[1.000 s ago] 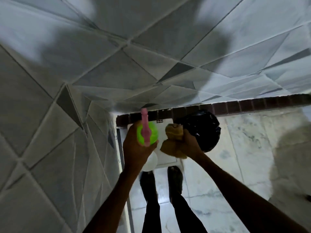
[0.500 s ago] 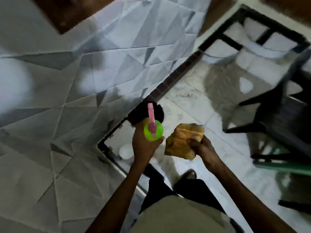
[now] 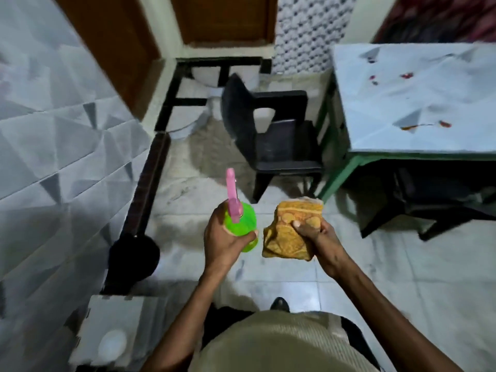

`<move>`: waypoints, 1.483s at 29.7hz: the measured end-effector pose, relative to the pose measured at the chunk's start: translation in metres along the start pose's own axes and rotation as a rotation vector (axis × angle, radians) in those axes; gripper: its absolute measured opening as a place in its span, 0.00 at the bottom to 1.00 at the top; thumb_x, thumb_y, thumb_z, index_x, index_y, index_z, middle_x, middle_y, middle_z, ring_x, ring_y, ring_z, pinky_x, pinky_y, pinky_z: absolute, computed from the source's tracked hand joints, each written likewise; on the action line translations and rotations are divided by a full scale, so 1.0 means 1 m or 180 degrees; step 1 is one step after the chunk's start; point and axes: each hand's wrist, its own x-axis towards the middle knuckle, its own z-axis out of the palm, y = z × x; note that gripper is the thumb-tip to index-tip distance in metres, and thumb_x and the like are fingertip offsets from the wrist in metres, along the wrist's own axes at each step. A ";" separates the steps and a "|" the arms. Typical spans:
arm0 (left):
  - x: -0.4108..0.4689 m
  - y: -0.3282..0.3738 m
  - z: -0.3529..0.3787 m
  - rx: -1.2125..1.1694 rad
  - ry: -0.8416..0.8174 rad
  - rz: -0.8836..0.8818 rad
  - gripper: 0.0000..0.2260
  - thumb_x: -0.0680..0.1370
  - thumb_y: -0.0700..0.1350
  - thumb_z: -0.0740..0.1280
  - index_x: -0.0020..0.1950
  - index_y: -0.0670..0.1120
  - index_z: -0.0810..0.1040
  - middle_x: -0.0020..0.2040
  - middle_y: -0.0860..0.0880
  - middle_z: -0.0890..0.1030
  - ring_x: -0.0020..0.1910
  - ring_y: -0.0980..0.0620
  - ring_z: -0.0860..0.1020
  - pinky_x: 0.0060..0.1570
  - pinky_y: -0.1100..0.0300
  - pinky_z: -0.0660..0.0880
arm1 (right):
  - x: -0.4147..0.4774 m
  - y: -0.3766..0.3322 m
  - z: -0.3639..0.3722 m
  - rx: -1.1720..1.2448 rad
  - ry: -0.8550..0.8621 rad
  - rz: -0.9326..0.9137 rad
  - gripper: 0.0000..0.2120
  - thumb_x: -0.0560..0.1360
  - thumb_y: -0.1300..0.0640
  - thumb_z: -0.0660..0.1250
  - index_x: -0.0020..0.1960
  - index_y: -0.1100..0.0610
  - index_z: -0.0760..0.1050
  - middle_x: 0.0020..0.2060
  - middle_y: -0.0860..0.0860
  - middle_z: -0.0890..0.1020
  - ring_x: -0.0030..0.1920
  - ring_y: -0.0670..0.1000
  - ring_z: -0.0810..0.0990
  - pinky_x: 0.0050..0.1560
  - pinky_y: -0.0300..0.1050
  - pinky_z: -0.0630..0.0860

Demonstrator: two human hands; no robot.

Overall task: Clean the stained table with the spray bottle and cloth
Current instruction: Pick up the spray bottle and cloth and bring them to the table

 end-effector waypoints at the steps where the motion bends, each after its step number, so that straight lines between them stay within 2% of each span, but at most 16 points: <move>1: 0.006 0.027 0.043 0.0073 -0.0123 0.0145 0.33 0.56 0.53 0.80 0.59 0.60 0.75 0.53 0.58 0.82 0.53 0.55 0.81 0.53 0.51 0.79 | -0.003 -0.018 -0.044 0.0164 0.0169 -0.0040 0.19 0.73 0.62 0.75 0.63 0.58 0.78 0.55 0.56 0.86 0.55 0.58 0.85 0.55 0.53 0.82; 3: 0.012 0.053 0.072 0.0021 -0.0283 0.0182 0.33 0.55 0.55 0.80 0.59 0.60 0.75 0.52 0.58 0.82 0.52 0.56 0.81 0.53 0.52 0.79 | -0.003 -0.031 -0.075 0.0216 0.0274 -0.0037 0.18 0.73 0.64 0.75 0.61 0.57 0.79 0.53 0.56 0.87 0.53 0.57 0.86 0.49 0.50 0.83; 4: 0.019 0.081 0.115 0.0063 -0.0450 0.0336 0.34 0.55 0.56 0.80 0.60 0.59 0.76 0.53 0.58 0.82 0.52 0.55 0.81 0.53 0.54 0.79 | -0.002 -0.046 -0.118 0.0335 0.0478 -0.0113 0.18 0.72 0.64 0.75 0.61 0.57 0.79 0.53 0.56 0.87 0.52 0.57 0.87 0.47 0.49 0.83; 7: 0.037 0.129 0.187 0.0047 -0.0788 0.0490 0.34 0.53 0.59 0.79 0.58 0.61 0.76 0.52 0.56 0.82 0.52 0.54 0.81 0.53 0.57 0.78 | 0.002 -0.074 -0.188 0.0513 0.0772 -0.0173 0.17 0.72 0.65 0.75 0.59 0.57 0.80 0.51 0.55 0.87 0.49 0.56 0.87 0.44 0.47 0.84; 10: 0.054 0.175 0.257 -0.0078 -0.1057 0.0680 0.35 0.54 0.60 0.81 0.59 0.60 0.76 0.54 0.54 0.82 0.54 0.53 0.81 0.56 0.49 0.79 | 0.010 -0.103 -0.255 0.0703 0.1073 -0.0277 0.15 0.72 0.65 0.75 0.57 0.56 0.80 0.48 0.53 0.88 0.47 0.54 0.87 0.43 0.47 0.84; 16: 0.084 0.262 0.421 -0.0305 -0.1551 0.0906 0.33 0.57 0.53 0.84 0.59 0.52 0.77 0.51 0.48 0.85 0.50 0.45 0.84 0.51 0.43 0.80 | 0.043 -0.158 -0.409 0.0815 0.1562 -0.0428 0.16 0.72 0.64 0.75 0.60 0.58 0.81 0.52 0.57 0.87 0.52 0.58 0.86 0.54 0.56 0.83; 20: 0.090 0.325 0.530 -0.0093 -0.1747 0.1300 0.35 0.55 0.61 0.80 0.60 0.58 0.76 0.53 0.55 0.83 0.54 0.52 0.82 0.54 0.48 0.80 | 0.055 -0.194 -0.504 0.0936 0.1895 -0.0481 0.15 0.71 0.65 0.75 0.57 0.58 0.81 0.50 0.56 0.87 0.50 0.57 0.87 0.48 0.50 0.83; 23: 0.085 0.373 0.612 0.0044 -0.1891 0.1438 0.36 0.55 0.62 0.80 0.61 0.56 0.75 0.54 0.56 0.82 0.54 0.54 0.81 0.55 0.50 0.79 | 0.058 -0.219 -0.576 0.1094 0.2102 -0.0514 0.14 0.71 0.66 0.75 0.55 0.58 0.81 0.48 0.55 0.88 0.46 0.54 0.87 0.43 0.45 0.83; 26: 0.069 0.420 0.698 0.0009 -0.1986 0.1525 0.36 0.55 0.62 0.80 0.61 0.55 0.75 0.54 0.55 0.82 0.54 0.53 0.81 0.54 0.50 0.79 | 0.053 -0.243 -0.658 0.1237 0.2272 -0.0546 0.14 0.71 0.66 0.75 0.56 0.58 0.81 0.49 0.55 0.88 0.48 0.55 0.87 0.45 0.46 0.82; 28: 0.065 0.435 0.724 -0.0016 -0.2004 0.1587 0.36 0.56 0.62 0.79 0.61 0.55 0.75 0.54 0.55 0.83 0.53 0.51 0.81 0.54 0.49 0.79 | 0.054 -0.254 -0.686 0.1291 0.2281 -0.0559 0.14 0.72 0.66 0.75 0.57 0.58 0.81 0.50 0.55 0.88 0.48 0.55 0.87 0.45 0.47 0.82; 30: 0.043 0.457 0.782 -0.0028 -0.2022 0.1583 0.36 0.56 0.62 0.79 0.61 0.56 0.75 0.53 0.55 0.83 0.53 0.51 0.81 0.54 0.50 0.79 | 0.047 -0.263 -0.748 0.1386 0.2294 -0.0600 0.13 0.73 0.66 0.74 0.56 0.58 0.81 0.50 0.55 0.88 0.48 0.55 0.87 0.43 0.46 0.83; 33: 0.024 0.476 0.840 -0.0098 -0.2047 0.1371 0.34 0.55 0.60 0.80 0.60 0.58 0.75 0.52 0.56 0.83 0.52 0.51 0.82 0.52 0.48 0.79 | 0.044 -0.273 -0.818 0.1338 0.2196 -0.0625 0.15 0.74 0.66 0.72 0.60 0.59 0.80 0.52 0.56 0.87 0.49 0.56 0.87 0.43 0.47 0.83; 36: 0.005 0.492 0.912 -0.0235 -0.2044 0.1111 0.34 0.57 0.54 0.83 0.61 0.55 0.76 0.51 0.50 0.84 0.50 0.45 0.83 0.49 0.42 0.80 | 0.044 -0.289 -0.900 0.1272 0.2020 -0.0651 0.16 0.74 0.66 0.72 0.61 0.60 0.79 0.53 0.57 0.87 0.52 0.59 0.86 0.48 0.52 0.84; 37: -0.003 0.499 0.930 -0.0195 -0.2015 0.1052 0.31 0.58 0.51 0.83 0.59 0.54 0.76 0.50 0.50 0.84 0.49 0.47 0.84 0.48 0.43 0.81 | 0.045 -0.295 -0.925 0.1228 0.1954 -0.0636 0.16 0.74 0.66 0.72 0.62 0.61 0.79 0.53 0.58 0.86 0.52 0.60 0.86 0.49 0.53 0.84; 40: -0.035 0.530 0.980 -0.0300 -0.1575 0.0976 0.26 0.61 0.46 0.83 0.53 0.58 0.76 0.47 0.56 0.84 0.45 0.63 0.82 0.47 0.58 0.79 | 0.048 -0.328 -0.996 0.1141 0.1630 -0.0575 0.18 0.74 0.66 0.72 0.63 0.61 0.78 0.54 0.60 0.86 0.54 0.62 0.85 0.52 0.57 0.83; 44: -0.058 0.554 1.023 -0.0389 -0.1193 0.0768 0.29 0.57 0.50 0.82 0.56 0.58 0.78 0.49 0.57 0.84 0.50 0.55 0.83 0.53 0.49 0.80 | 0.062 -0.369 -1.053 0.0946 0.1271 -0.0614 0.13 0.74 0.66 0.71 0.58 0.59 0.80 0.52 0.59 0.86 0.52 0.60 0.86 0.49 0.54 0.85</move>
